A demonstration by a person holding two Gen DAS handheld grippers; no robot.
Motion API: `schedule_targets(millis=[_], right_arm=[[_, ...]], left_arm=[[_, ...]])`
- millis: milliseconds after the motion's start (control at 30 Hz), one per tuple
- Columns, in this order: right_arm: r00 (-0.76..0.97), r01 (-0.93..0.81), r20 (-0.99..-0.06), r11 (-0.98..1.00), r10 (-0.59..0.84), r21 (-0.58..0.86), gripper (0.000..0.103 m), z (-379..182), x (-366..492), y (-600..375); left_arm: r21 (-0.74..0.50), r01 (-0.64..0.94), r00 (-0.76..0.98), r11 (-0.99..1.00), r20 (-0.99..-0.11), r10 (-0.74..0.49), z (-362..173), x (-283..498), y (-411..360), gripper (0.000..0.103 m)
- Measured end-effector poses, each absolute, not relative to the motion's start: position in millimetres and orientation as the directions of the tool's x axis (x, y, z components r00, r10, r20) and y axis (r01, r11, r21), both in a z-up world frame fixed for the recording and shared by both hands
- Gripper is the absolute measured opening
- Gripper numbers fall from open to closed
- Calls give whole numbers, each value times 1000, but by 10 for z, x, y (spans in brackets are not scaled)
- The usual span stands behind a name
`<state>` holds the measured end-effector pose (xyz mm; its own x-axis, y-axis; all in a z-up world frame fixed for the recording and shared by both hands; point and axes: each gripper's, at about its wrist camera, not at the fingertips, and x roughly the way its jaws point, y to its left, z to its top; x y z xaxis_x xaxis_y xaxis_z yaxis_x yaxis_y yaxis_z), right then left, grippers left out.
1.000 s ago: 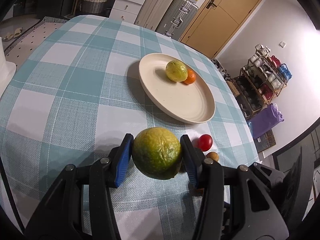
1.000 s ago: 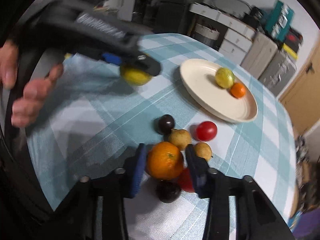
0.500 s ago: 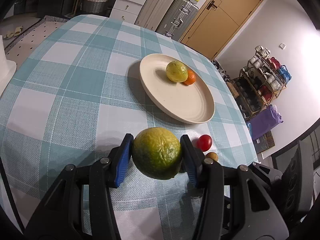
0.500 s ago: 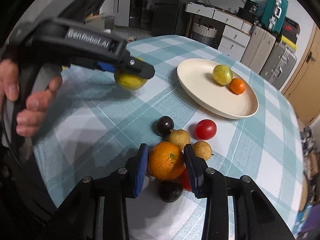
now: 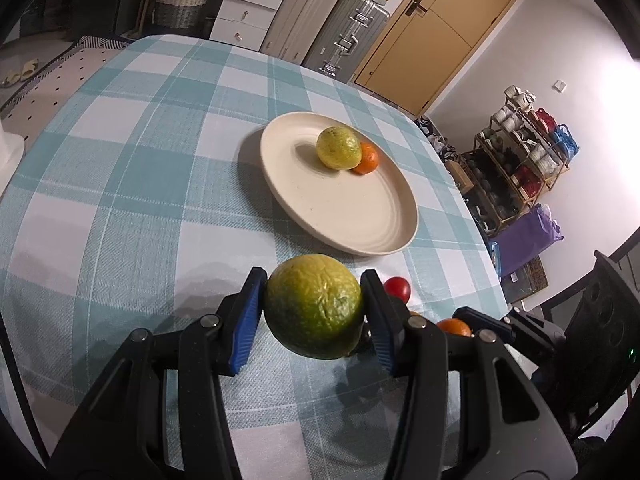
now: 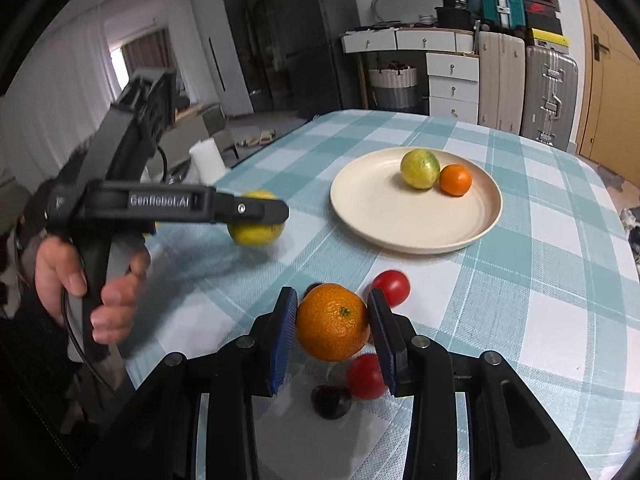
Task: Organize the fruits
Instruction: 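Carry the citrus and orange onto the cream plate and open both grippers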
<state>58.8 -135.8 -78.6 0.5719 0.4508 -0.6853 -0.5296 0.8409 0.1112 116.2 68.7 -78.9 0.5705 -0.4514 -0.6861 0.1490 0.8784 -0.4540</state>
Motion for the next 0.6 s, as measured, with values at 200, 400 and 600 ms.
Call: schedule_targets(millis=[200, 400, 600], right_arm=[[582, -504, -640, 841, 501, 199, 37, -686, 729, -1544], [606, -487, -606, 843, 516, 231, 37, -577, 939, -1668], [617, -467, -585, 843, 527, 267, 37, -522, 1245, -1740]], left_arm=[[-443, 175, 573, 879, -680, -457, -654, 1312, 621, 46], [-418, 193, 576, 888, -684, -448, -537, 1551, 520, 46], [-404, 198, 568, 893, -695, -440, -512, 1871, 415, 46]])
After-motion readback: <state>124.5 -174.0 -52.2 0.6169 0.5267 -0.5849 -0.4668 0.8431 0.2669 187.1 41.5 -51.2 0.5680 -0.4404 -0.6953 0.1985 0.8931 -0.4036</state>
